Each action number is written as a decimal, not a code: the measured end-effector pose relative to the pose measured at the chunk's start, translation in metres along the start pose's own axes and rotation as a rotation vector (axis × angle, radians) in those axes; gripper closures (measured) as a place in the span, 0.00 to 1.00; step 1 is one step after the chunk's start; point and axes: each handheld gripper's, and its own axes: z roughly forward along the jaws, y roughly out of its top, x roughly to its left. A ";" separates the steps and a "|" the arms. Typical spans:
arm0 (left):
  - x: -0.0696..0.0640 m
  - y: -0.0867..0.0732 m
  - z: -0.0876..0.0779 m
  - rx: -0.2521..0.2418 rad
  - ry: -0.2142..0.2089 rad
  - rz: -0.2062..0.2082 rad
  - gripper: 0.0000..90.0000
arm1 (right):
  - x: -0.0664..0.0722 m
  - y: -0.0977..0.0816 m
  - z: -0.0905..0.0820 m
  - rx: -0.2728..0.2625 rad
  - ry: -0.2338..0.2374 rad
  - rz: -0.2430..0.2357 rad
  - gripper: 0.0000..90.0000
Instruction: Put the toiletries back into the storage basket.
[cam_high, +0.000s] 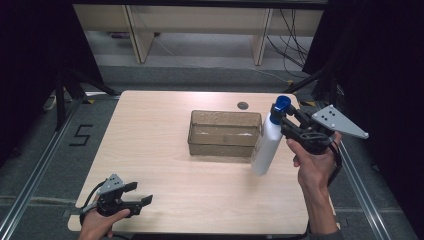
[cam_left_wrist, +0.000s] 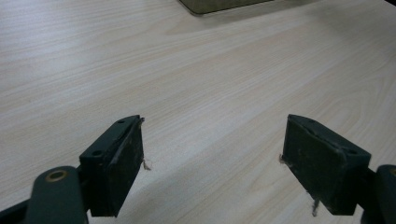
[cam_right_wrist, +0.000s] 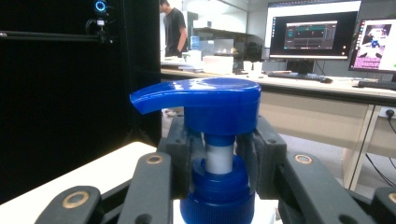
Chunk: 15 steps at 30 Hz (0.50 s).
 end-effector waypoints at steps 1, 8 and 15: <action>0.000 0.000 0.000 0.002 0.000 0.000 0.22 | 0.000 0.002 0.001 -0.009 0.000 0.009 0.74; 0.000 -0.001 0.001 0.001 0.001 -0.003 0.22 | -0.006 0.019 0.007 0.004 0.002 -0.005 0.73; -0.001 -0.001 0.002 -0.009 0.000 -0.008 0.22 | -0.011 0.028 0.014 -0.011 0.002 0.002 0.73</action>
